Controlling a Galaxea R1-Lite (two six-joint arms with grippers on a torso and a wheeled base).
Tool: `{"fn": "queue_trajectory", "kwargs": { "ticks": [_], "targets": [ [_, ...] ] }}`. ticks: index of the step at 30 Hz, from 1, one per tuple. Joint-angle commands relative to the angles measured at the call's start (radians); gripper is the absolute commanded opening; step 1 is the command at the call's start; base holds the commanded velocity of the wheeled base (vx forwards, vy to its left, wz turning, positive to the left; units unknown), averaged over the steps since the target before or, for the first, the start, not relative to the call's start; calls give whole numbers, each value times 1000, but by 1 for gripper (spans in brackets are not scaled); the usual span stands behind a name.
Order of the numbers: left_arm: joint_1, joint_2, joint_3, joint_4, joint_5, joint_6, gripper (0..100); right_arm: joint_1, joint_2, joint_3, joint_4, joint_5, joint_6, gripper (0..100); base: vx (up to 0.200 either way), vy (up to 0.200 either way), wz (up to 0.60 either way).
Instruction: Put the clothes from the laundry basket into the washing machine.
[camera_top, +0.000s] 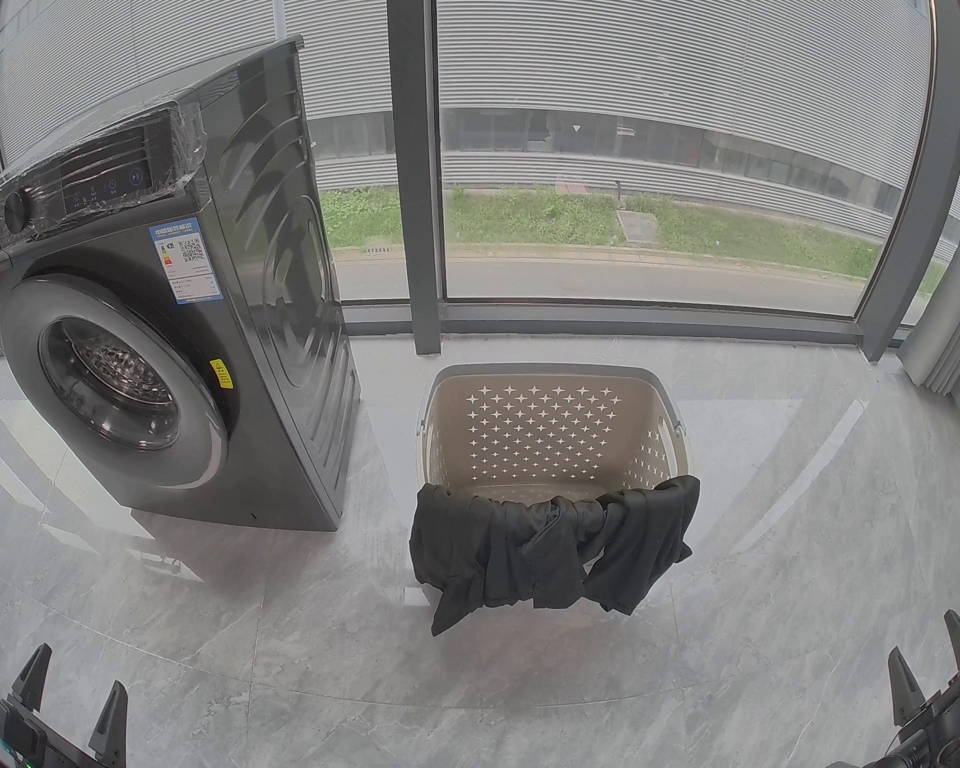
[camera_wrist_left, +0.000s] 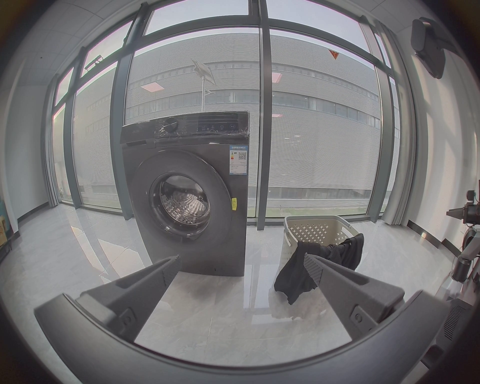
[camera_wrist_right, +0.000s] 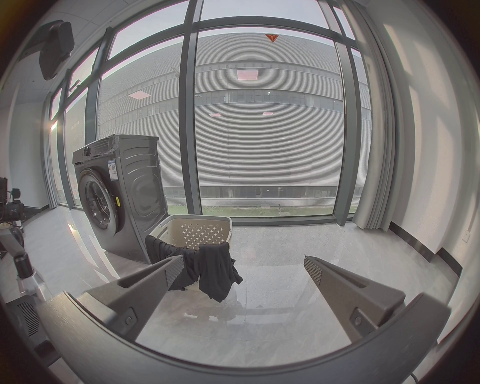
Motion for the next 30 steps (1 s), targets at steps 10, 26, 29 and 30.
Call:
{"fn": "queue_trajectory", "kwargs": {
  "ticks": [10, 26, 29, 30],
  "targets": [
    [0, -18, 15, 0, 0, 0, 100, 0, -16, 18, 0, 1, 0, 100, 200, 0, 0],
    [0, -18, 15, 0, 0, 1, 100, 0, -16, 18, 0, 0, 0, 100, 25, -63, 0],
    [0, -18, 15, 0, 0, 0, 100, 0, -16, 18, 0, 0, 0, 100, 0, -200, 0],
    [0, -18, 15, 0, 0, 0, 100, 0, -16, 18, 0, 0, 0, 100, 0, -200, 0]
  ]
}}
